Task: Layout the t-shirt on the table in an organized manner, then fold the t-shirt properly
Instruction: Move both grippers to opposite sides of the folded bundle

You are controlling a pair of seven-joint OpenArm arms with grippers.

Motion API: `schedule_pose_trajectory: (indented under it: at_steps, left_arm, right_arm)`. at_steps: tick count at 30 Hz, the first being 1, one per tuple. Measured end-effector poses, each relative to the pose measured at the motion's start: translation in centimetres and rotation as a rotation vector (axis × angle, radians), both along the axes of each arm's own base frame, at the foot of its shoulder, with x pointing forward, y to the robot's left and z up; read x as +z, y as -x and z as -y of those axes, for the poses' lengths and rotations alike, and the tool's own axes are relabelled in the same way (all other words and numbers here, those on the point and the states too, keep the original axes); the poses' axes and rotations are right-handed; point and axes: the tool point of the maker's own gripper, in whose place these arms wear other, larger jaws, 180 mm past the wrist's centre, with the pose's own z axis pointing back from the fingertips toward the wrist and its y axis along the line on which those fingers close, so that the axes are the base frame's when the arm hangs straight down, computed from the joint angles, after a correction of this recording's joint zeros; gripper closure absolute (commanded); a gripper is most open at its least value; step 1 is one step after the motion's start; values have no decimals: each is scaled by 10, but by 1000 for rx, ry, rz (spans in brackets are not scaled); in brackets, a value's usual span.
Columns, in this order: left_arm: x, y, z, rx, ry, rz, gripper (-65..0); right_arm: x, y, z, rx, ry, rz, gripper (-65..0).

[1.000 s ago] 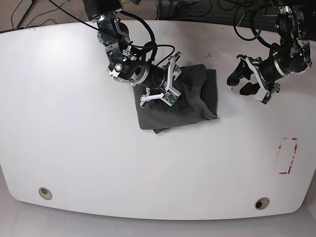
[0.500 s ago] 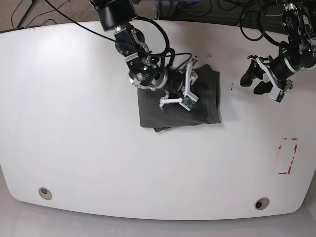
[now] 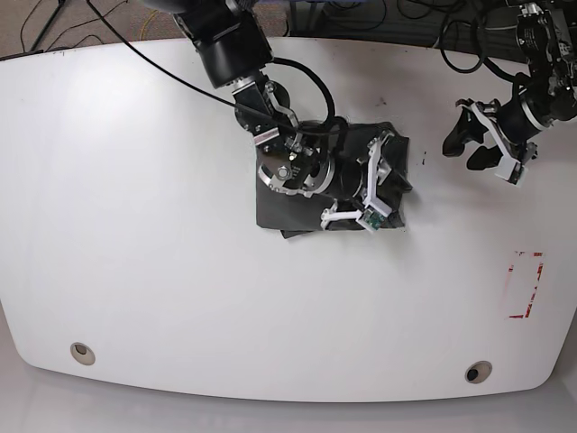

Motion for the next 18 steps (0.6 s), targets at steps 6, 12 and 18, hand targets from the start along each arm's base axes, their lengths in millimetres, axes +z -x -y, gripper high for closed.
schedule_pose_trajectory:
  at_steps: [6, 12, 18]
  left_arm:
    - [1, 0, 27, -87, 0, 1, -319]
    - [5, -2, 77, -231, 43, 19, -300]
    - [-5, -8, 95, -303, -51, 22, -190]
  right_arm:
    - [27, -34, 42, -112, -11, 87, -233]
    - [22, -54, 108, -200, 109, 124, -231]
    - [10, -58, 152, -249, 202, 127, -230]
